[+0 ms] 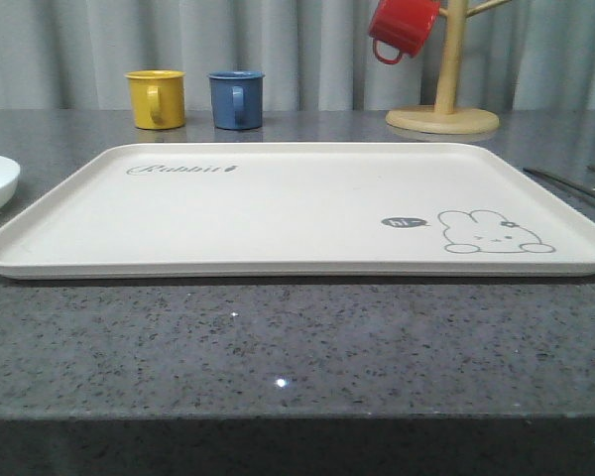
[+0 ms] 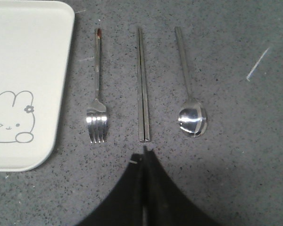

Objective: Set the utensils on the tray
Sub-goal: 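Lower the left gripper over the white plate beside the tray, then grip the white plate rim with the left gripper and lift it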

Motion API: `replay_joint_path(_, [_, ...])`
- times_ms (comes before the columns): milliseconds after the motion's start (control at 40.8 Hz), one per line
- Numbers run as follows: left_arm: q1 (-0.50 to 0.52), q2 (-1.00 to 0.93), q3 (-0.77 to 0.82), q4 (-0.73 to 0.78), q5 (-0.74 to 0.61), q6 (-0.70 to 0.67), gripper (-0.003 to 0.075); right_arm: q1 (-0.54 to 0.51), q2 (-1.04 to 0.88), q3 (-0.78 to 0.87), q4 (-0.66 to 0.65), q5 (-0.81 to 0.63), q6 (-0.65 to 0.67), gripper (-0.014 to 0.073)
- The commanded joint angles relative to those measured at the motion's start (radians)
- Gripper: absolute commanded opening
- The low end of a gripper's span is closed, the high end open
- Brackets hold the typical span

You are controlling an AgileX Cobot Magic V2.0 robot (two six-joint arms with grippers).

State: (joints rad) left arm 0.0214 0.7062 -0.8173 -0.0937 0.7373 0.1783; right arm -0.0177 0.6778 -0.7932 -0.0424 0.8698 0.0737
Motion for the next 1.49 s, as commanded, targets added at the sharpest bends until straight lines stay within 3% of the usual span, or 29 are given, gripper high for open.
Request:
replay_joint_path(0, [-0.005, 0.024, -0.028, -0.008, -0.053, 0.000, -0.0018, -0.004, 0.011, -0.034, -0.003, -0.052, -0.007, -0.0107])
replay_joint_path(73, [-0.005, 0.038, -0.028, -0.008, -0.050, 0.000, -0.0018, -0.004, 0.011, -0.034, -0.003, -0.052, -0.007, -0.0046])
replay_joint_path(171, [-0.005, 0.048, -0.028, -0.008, -0.047, 0.000, 0.0021, -0.004, 0.011, -0.034, -0.003, -0.052, -0.007, 0.0144])
replay_joint_path(269, [-0.005, 0.048, -0.028, -0.004, -0.047, 0.000, 0.0163, -0.004, 0.011, -0.034, -0.003, -0.052, -0.007, 0.0338])
replay_joint_path(367, [-0.005, 0.048, -0.028, -0.004, -0.047, 0.000, 0.0333, -0.004, 0.011, -0.034, -0.003, -0.052, -0.007, 0.0424])
replay_joint_path(441, [-0.005, 0.048, -0.028, -0.004, -0.046, 0.000, 0.0433, -0.004, 0.011, -0.034, -0.003, -0.052, -0.007, 0.0423])
replay_joint_path(514, [-0.005, 0.048, -0.028, 0.014, -0.036, 0.000, 0.0472, -0.004, 0.011, -0.034, -0.003, -0.052, -0.007, 0.0423])
replay_joint_path(882, [-0.005, 0.216, -0.108, 0.149, 0.019, -0.014, 0.0472, -0.004, 0.011, -0.034, -0.003, -0.051, -0.007, 0.0423])
replay_joint_path(1053, [0.053, 0.384, -0.216, 0.260, 0.165, -0.086, 0.0472, -0.004, 0.011, -0.034, -0.003, -0.051, -0.007, 0.0423])
replay_joint_path(1151, [0.161, 0.494, -0.281, 0.162, 0.186, -0.073, 0.0472, -0.004, 0.011, -0.034, -0.003, -0.051, -0.007, 0.0423])
replay_joint_path(1298, [0.339, 0.643, -0.336, -0.174, 0.192, 0.130, 0.0472, -0.004, 0.011, -0.034, -0.003, -0.051, -0.007, 0.0423])
replay_joint_path(1470, [0.409, 0.744, -0.338, -0.390, 0.166, 0.266, 0.0472, -0.004, 0.011, -0.034, -0.003, -0.051, -0.007, 0.0423])
